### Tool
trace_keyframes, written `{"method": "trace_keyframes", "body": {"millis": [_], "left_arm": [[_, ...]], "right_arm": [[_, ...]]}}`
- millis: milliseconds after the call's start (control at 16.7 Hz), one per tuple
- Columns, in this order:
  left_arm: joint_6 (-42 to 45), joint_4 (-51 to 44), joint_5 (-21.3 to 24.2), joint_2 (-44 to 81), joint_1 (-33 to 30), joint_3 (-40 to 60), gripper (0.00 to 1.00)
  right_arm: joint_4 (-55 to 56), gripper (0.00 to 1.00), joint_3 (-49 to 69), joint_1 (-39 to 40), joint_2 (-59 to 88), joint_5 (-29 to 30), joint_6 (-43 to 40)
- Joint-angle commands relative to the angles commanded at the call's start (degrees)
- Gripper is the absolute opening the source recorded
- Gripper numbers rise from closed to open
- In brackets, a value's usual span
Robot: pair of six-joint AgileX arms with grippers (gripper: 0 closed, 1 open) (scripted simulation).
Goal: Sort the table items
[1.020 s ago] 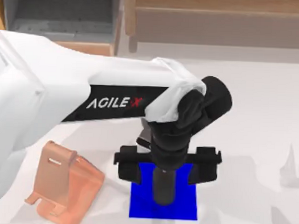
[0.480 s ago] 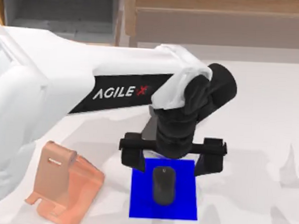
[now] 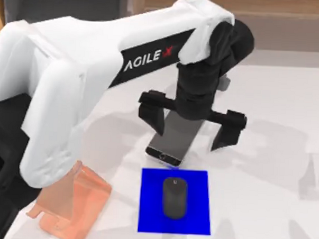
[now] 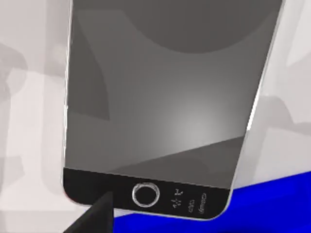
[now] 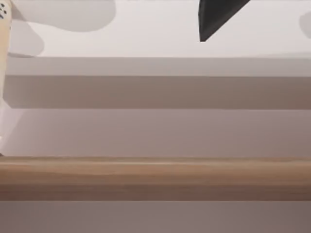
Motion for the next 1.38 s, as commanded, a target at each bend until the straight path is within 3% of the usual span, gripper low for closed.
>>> {"method": "trace_keyframes", "body": {"millis": [240,480,840,1380], "left_arm": [[9.0,-7.0,0.2,6.1,3.0,13.6,1.0],[13.2,-10.4,0.2,8.9,4.5,19.9,1.0],[13.2,-9.5,0.2,8.8,4.3,19.0,1.0],[13.4,4.6,0.2,9.2,4.6,5.2,1.0]], "right_arm": [[0.0,1.0,0.0,0.0,0.0,0.0,0.0],[0.0,1.0,0.0,0.0,0.0,0.0,0.0],[0.0,1.0,0.0,0.0,0.0,0.0,0.0],[0.0,1.0,0.0,0.0,0.0,0.0,0.0]]}}
